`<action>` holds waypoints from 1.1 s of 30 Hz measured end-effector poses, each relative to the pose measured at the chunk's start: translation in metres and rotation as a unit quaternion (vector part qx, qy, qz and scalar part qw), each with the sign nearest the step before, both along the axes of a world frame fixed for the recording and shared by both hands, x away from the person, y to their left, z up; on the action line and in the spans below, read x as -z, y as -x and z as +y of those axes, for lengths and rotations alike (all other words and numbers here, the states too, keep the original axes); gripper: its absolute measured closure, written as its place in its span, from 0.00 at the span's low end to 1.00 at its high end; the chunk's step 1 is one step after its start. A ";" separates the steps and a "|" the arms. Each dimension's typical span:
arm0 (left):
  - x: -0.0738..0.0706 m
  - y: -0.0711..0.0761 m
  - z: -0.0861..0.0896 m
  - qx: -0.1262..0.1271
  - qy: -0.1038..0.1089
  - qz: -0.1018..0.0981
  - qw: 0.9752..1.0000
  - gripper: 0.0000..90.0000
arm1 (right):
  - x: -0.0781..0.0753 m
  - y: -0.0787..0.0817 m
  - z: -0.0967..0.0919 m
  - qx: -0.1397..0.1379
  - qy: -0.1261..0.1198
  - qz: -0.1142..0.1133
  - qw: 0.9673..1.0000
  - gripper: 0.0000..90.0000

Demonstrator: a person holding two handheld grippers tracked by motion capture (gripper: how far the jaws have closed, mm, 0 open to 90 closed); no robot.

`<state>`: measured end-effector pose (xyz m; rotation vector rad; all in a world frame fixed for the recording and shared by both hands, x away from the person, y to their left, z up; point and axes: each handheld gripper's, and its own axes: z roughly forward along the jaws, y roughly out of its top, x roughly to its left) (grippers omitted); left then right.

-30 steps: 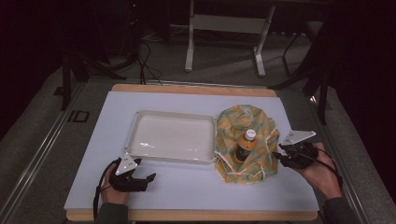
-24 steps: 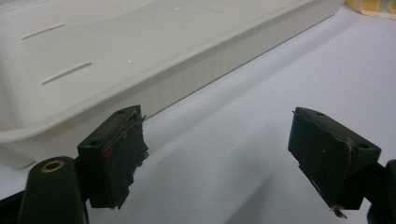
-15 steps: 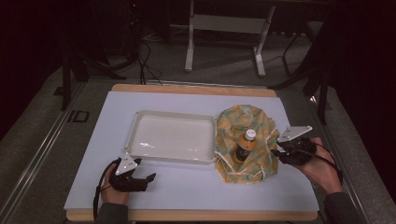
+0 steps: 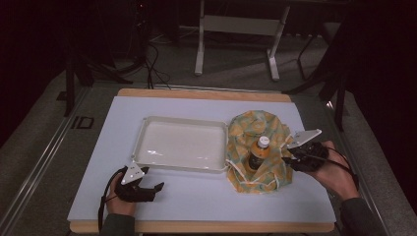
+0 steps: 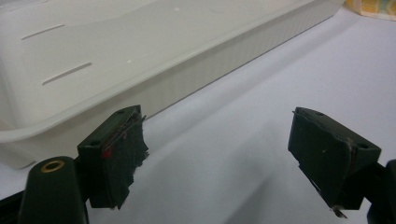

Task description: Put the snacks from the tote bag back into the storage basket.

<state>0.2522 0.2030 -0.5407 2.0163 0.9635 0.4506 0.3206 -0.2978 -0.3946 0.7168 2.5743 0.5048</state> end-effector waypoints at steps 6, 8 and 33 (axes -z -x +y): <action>0.000 0.000 0.000 0.000 0.001 -0.001 1.000 0.21 | -0.004 -0.002 0.003 -0.009 0.001 0.005 1.000 0.67; 0.000 0.000 0.000 0.000 0.001 -0.001 1.000 0.21 | -0.006 -0.002 0.005 -0.013 0.002 0.007 1.000 0.67; 0.000 0.000 0.001 -0.002 0.003 0.000 1.000 0.21 | -0.017 -0.013 0.030 -0.051 0.023 0.029 0.998 0.67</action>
